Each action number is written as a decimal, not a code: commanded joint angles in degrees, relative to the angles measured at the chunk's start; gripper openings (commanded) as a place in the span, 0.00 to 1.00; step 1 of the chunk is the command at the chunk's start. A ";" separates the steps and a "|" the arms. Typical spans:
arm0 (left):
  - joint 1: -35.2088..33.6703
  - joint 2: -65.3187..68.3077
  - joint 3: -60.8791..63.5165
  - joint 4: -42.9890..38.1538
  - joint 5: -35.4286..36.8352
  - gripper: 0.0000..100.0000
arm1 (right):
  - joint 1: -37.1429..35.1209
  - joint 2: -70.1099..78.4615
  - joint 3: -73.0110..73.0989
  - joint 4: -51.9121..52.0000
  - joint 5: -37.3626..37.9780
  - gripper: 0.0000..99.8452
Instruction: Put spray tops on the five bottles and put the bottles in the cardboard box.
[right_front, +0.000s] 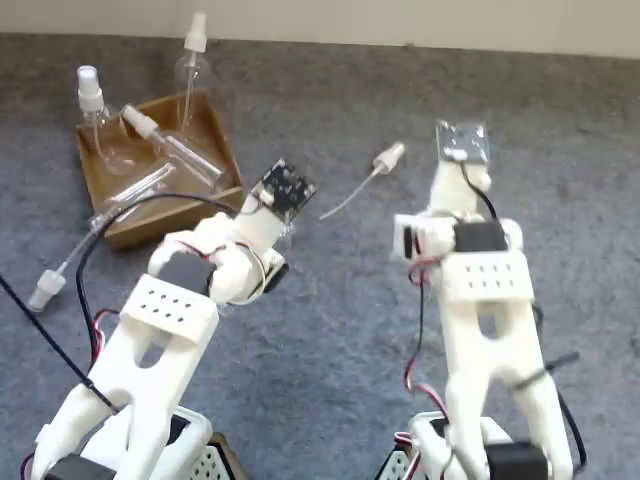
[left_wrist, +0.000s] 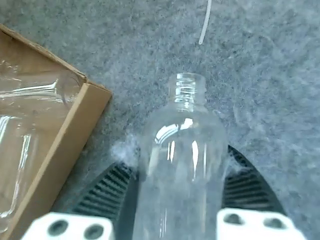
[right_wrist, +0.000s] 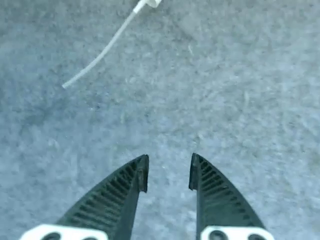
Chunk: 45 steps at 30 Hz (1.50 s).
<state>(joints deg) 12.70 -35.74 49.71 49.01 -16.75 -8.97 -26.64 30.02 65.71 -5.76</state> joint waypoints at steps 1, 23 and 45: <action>-0.48 -3.30 9.36 -16.00 -0.35 0.06 | -2.86 10.07 -15.25 -0.22 -7.21 0.13; -0.92 -3.30 24.84 -34.37 -0.44 0.06 | -3.30 72.13 -80.13 0.13 -19.87 0.20; -0.92 -3.03 24.92 -34.37 -0.70 0.06 | 1.63 89.54 -100.09 12.79 -12.75 0.06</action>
<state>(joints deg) 12.26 -36.97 74.95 15.78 -16.84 -8.35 64.62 -66.68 73.27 -24.04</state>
